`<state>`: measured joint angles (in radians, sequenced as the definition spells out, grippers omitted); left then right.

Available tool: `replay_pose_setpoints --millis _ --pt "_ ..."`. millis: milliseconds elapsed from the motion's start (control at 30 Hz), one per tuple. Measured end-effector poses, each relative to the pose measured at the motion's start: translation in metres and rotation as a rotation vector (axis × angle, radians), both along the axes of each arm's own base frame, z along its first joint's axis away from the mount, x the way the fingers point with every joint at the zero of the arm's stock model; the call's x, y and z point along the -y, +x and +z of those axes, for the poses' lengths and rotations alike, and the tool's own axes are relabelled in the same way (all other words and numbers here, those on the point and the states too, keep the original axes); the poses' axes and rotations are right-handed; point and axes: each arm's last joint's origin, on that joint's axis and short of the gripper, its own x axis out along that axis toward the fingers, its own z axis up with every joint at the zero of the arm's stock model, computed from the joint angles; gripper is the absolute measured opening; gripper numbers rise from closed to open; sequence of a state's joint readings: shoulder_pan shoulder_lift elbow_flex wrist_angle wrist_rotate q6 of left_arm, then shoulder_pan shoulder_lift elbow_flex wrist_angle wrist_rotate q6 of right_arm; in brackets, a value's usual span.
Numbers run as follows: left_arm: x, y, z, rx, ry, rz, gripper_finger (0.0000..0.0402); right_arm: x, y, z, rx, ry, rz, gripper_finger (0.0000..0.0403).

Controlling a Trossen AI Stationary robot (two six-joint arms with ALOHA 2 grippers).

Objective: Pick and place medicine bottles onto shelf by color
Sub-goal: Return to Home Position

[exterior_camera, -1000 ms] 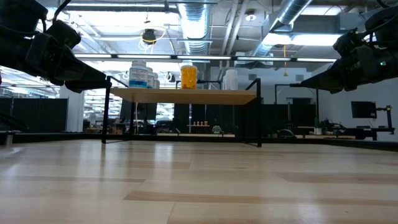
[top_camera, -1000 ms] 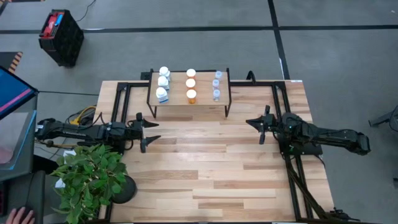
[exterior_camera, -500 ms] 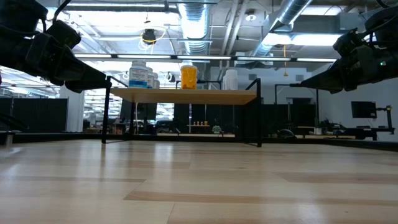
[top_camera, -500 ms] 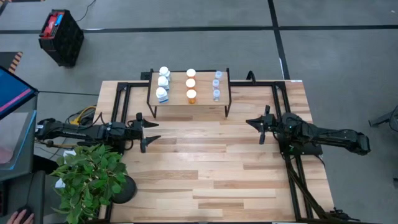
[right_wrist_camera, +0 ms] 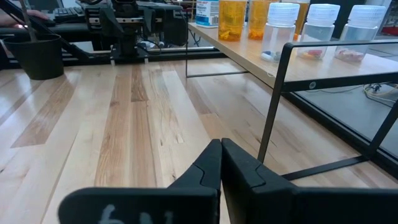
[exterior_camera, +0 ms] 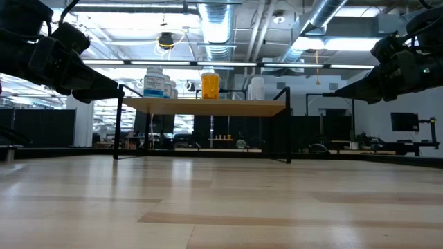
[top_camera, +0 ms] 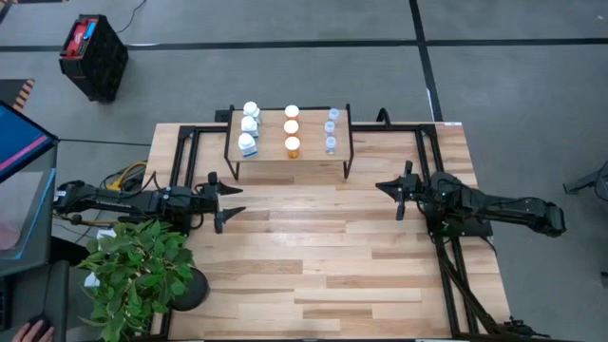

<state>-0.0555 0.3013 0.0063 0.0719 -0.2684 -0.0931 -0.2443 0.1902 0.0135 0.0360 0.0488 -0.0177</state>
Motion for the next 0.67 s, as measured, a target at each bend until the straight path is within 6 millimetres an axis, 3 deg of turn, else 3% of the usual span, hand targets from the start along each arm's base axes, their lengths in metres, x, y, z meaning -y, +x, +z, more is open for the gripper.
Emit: replay_pose_setpoints --millis 667 --pt "0.0000 0.0000 0.0001 -0.001 0.005 -0.001 0.0267 0.0000 0.0000 0.0000 0.000 0.000 0.000 0.0029"
